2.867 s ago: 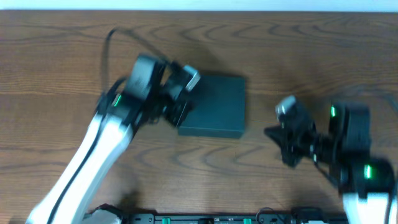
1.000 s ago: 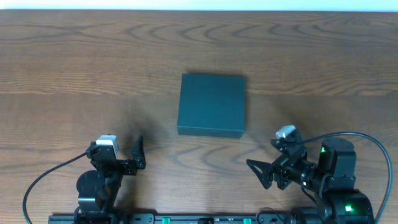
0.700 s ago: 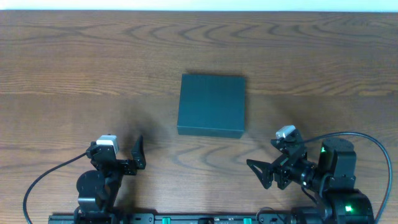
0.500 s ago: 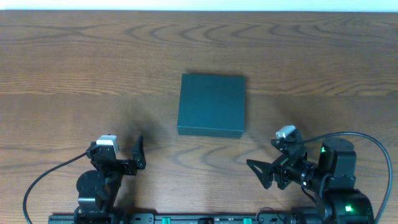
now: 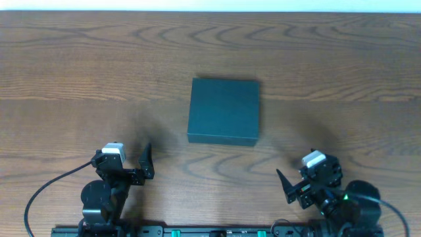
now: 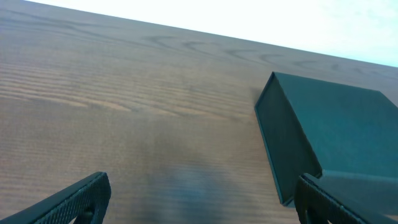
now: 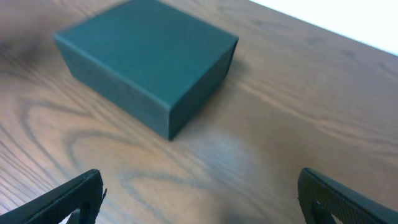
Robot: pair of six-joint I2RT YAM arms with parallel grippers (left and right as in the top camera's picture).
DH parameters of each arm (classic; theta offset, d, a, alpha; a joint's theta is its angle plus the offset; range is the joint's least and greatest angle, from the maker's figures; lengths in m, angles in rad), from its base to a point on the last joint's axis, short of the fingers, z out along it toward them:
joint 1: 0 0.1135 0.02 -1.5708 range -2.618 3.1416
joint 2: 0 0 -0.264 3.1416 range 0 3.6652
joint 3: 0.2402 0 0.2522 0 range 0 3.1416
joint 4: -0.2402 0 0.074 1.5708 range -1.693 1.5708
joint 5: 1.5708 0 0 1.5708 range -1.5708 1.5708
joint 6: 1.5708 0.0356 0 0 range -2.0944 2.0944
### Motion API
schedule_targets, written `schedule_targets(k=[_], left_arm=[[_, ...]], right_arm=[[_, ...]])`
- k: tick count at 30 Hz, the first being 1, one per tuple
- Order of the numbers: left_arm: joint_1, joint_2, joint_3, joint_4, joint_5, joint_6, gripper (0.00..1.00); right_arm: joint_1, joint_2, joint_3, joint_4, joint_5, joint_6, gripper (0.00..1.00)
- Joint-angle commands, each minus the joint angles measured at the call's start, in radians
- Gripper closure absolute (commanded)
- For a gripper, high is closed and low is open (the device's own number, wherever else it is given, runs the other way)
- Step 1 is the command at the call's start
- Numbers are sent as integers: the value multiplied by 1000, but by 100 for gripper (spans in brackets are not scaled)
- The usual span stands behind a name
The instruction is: Pack container
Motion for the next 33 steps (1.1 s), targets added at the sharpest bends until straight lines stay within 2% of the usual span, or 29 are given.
schedule_targets(k=[1, 8, 33], left_arm=[[7, -8, -23, -2, 11, 18, 5], [7, -8, -23, -2, 11, 18, 4], [7, -8, -23, -3, 11, 18, 5]], right_arm=[[8, -100, -89, 16, 22, -26, 1], [12, -119, -228, 20, -45, -27, 1], [11, -118, -232, 14, -33, -26, 1]])
